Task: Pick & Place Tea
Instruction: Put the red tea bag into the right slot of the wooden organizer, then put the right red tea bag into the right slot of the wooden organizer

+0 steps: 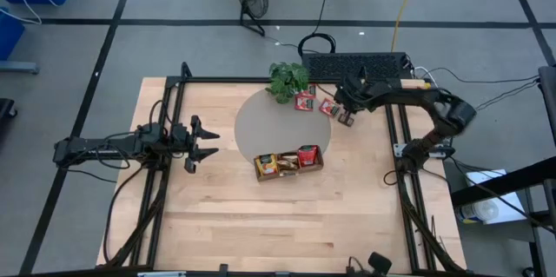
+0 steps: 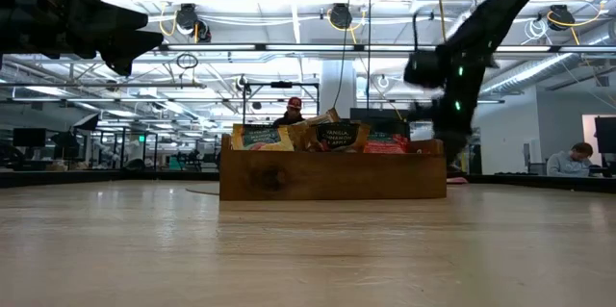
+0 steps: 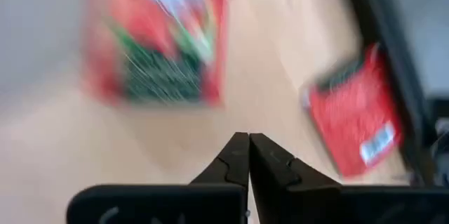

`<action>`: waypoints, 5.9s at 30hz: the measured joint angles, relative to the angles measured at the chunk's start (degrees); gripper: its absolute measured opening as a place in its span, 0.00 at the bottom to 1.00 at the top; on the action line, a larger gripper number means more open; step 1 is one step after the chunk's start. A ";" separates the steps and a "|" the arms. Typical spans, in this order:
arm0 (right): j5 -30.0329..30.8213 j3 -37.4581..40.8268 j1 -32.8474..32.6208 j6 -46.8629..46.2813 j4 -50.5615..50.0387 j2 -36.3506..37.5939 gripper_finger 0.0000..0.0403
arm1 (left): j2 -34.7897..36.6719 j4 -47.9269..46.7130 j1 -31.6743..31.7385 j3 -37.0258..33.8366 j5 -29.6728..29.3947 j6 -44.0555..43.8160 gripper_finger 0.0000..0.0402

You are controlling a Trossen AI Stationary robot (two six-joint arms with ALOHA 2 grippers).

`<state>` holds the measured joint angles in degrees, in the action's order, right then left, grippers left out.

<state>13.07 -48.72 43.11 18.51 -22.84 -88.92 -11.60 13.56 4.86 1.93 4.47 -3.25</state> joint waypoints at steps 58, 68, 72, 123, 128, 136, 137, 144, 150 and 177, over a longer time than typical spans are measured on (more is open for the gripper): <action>-20.50 -0.47 7.13 -15.65 9.74 9.27 0.01 | 0.01 -0.01 0.00 0.00 -0.02 -0.02 0.53; 14.89 3.36 -44.20 -4.41 9.57 26.63 0.00 | -0.01 -0.01 0.00 0.00 -0.02 -0.01 0.53; 32.41 3.36 -60.86 6.33 9.37 20.51 0.00 | 0.01 -0.01 0.00 0.00 -0.02 0.00 0.53; 30.08 -9.45 -59.55 12.15 -2.39 -7.66 0.02 | -0.01 0.01 -0.02 0.00 -0.02 -0.02 0.53; 30.48 -9.45 -59.55 12.09 -1.00 -7.44 0.10 | 0.01 0.01 0.00 0.00 -0.04 0.00 0.53; 31.95 -9.45 -60.10 11.69 1.13 -7.13 0.24 | -0.01 0.01 -0.01 0.00 -0.03 0.00 0.53; 33.03 -9.45 -60.08 11.22 1.37 -7.13 0.26 | 0.00 0.00 -0.01 0.01 -0.04 0.00 0.53; 39.20 -9.46 -54.83 0.12 -2.86 0.10 0.34 | 0.00 0.00 0.00 0.00 -0.04 -0.02 0.53; 19.61 -3.84 -35.98 -10.85 -6.67 9.69 0.35 | 0.00 0.00 0.00 0.00 -0.03 0.00 0.53; -16.24 2.06 -0.95 -13.50 29.51 -8.45 0.20 | 0.01 -0.01 0.00 0.00 -0.02 -0.02 0.53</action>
<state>-3.18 -46.66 42.15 5.01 6.67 -97.37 -11.60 13.54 4.86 1.93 4.45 -3.27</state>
